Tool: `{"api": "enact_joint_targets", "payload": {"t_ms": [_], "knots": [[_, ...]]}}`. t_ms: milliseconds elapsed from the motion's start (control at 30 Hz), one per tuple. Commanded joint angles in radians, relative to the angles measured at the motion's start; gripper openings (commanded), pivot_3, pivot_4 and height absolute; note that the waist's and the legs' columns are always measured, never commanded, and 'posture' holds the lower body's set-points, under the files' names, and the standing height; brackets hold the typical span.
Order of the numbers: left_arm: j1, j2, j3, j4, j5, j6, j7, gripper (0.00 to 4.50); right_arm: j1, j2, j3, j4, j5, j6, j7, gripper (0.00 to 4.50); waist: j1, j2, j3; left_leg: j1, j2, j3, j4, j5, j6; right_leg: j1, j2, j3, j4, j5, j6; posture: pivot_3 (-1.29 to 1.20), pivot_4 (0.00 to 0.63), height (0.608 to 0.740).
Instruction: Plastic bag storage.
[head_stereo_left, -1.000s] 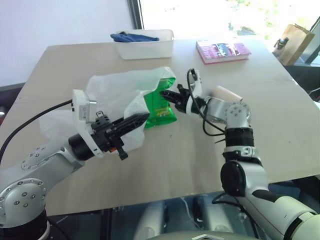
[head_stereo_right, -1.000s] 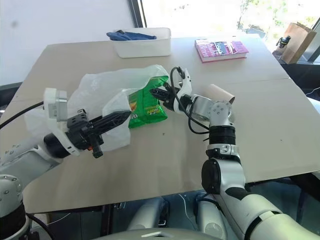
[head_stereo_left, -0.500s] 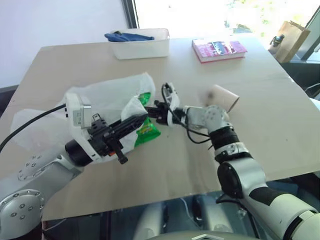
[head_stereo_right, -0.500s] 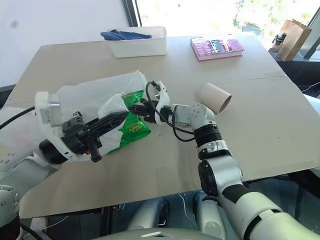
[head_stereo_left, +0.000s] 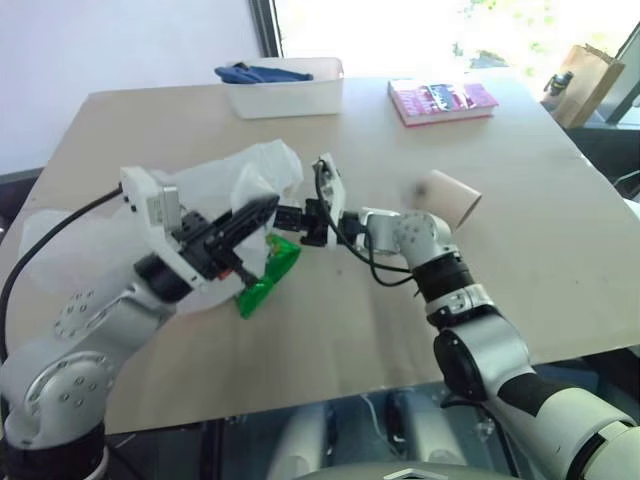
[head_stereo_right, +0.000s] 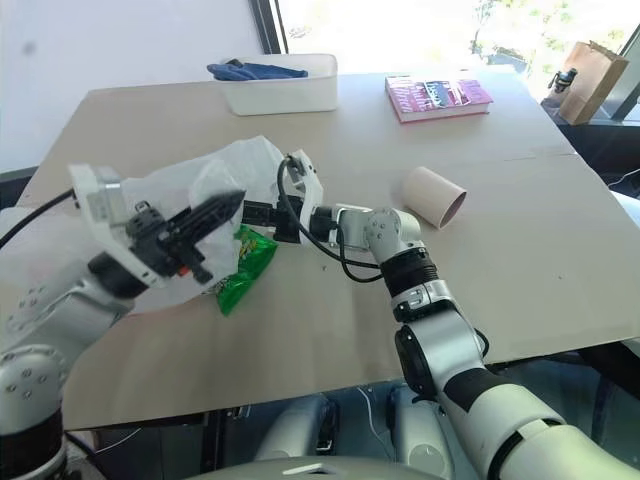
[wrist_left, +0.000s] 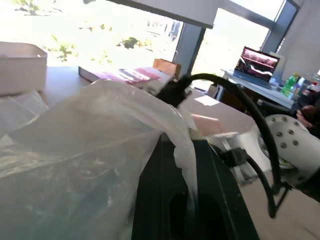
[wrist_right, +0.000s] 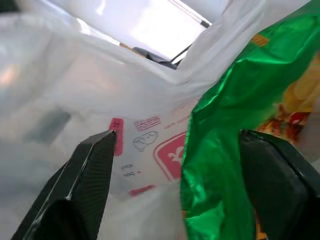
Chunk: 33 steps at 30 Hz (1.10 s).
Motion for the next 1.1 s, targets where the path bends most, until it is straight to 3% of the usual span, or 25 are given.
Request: {"api": "enact_joint_targets", "payload": {"t_ms": [33,167,300,533,700,800,867,1100], "knots": [[-0.119,-0.039,-0.08,0.069,0.075,-0.034,0.001,0.0,-0.017,0.028,-0.092,-0.058,0.025,-0.022,-0.067,3.65,0.0,0.0,0.0,0.0,0.0,0.0,0.001,0.0,0.0,0.0,0.0,0.0,0.0,0.0,0.0,0.0,0.15,0.74],[-0.329,-0.149,-0.21,0.251,0.172,-0.073,-0.065,0.0,0.076,-0.087,-0.248,-0.287,0.105,0.042,-0.205,3.65,0.024,0.0,0.0,-0.002,0.0,-0.001,0.001,0.0,0.0,-0.001,0.0,-0.001,0.0,0.0,0.0,0.0,0.15,0.74],[-0.474,-0.239,-0.261,0.434,0.229,-0.115,-0.169,0.0,0.166,-0.135,-0.334,-0.507,0.175,0.092,-0.34,3.65,0.025,0.0,0.0,-0.003,-0.001,0.0,0.001,0.0,0.0,-0.001,-0.001,-0.001,-0.001,0.0,0.0,0.0,0.15,0.74],[-0.755,-0.396,-0.335,0.765,0.283,-0.181,-0.484,0.0,0.296,-0.206,-0.391,-0.82,0.28,0.149,-0.514,3.65,0.017,0.001,0.0,-0.003,0.001,0.002,0.001,0.0,0.001,-0.002,0.001,0.001,0.0,0.0,0.0,0.0,0.15,0.74],[-0.749,-0.297,-0.308,0.78,0.272,-0.089,-0.652,0.0,0.405,-0.315,-0.299,-0.981,0.273,0.206,-0.511,3.65,-0.011,0.003,-0.001,-0.002,0.002,0.005,0.001,-0.001,0.003,-0.002,0.002,0.004,0.0,0.0,0.001,0.0,0.15,0.74],[-0.656,-0.156,-0.296,0.774,0.332,-0.097,-0.726,0.0,0.471,-0.386,-0.237,-1.016,0.243,0.234,-0.496,4.42,-0.021,0.003,-0.001,0.001,0.003,0.007,0.001,-0.002,0.005,-0.002,0.003,0.007,0.003,0.0,0.0,0.0,0.15,0.74],[-0.602,-0.102,-0.297,0.753,0.374,-0.123,-0.747,0.0,0.509,-0.429,-0.184,-1.024,0.186,0.226,-0.487,4.47,-0.022,0.003,-0.001,0.001,0.003,0.007,0.002,-0.003,0.006,-0.002,0.004,0.007,0.005,0.0,0.0,0.0,0.15,0.74],[-0.454,-0.048,-0.268,0.635,0.418,-0.144,-0.72,0.0,0.551,-0.479,-0.048,-1.02,0.102,0.194,-0.426,4.47,0.007,0.003,0.0,-0.001,0.002,0.006,0.007,-0.004,0.008,-0.001,0.002,0.006,0.006,0.0,0.001,0.0,0.15,0.74]]}}
